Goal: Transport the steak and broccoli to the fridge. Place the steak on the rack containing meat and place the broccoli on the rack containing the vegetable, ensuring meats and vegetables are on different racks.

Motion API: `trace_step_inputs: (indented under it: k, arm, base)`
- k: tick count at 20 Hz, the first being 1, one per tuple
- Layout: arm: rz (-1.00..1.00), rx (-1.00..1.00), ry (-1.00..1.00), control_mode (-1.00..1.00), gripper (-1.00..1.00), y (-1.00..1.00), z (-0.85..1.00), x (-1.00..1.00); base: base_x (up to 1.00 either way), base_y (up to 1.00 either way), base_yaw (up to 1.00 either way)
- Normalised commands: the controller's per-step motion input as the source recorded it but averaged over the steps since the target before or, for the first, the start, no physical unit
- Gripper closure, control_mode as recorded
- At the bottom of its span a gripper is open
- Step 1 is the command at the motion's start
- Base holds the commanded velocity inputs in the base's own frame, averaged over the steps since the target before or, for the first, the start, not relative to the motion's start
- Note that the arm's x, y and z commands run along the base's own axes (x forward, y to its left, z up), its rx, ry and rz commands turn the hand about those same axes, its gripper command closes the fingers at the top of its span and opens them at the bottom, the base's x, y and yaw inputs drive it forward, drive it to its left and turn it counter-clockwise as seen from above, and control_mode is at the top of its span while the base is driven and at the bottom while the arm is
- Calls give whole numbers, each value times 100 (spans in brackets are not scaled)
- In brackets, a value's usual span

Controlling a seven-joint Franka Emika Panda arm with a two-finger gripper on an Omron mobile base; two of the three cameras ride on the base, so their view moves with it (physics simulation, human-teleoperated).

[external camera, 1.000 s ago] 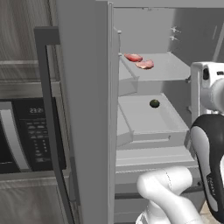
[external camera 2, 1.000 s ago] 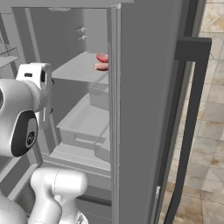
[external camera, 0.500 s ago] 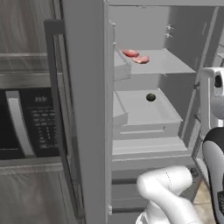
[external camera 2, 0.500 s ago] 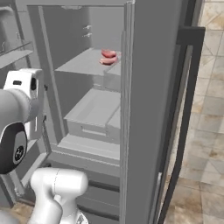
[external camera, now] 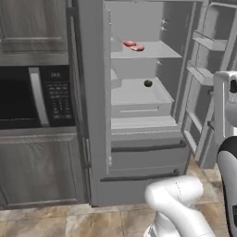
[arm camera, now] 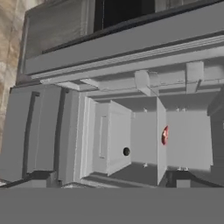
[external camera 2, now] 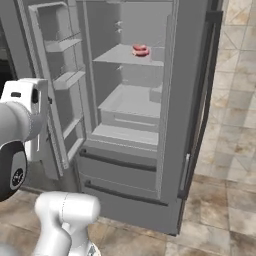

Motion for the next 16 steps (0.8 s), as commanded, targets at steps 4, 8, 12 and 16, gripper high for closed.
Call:
trace_step_inputs:
  k: [4, 8, 12, 16]
  arm:
    - [0, 0, 0, 100, -100, 0, 0, 0]
    - [0, 0, 0, 100, -100, 0, 0, 0]
    - [0, 0, 0, 100, -100, 0, 0, 0]
    - [0, 0, 0, 100, -100, 0, 0, 0]
  base:
    - [-100, 0, 0]
    - [-100, 0, -31]
    - [-100, -55, -27]
    - [-100, -100, 23]
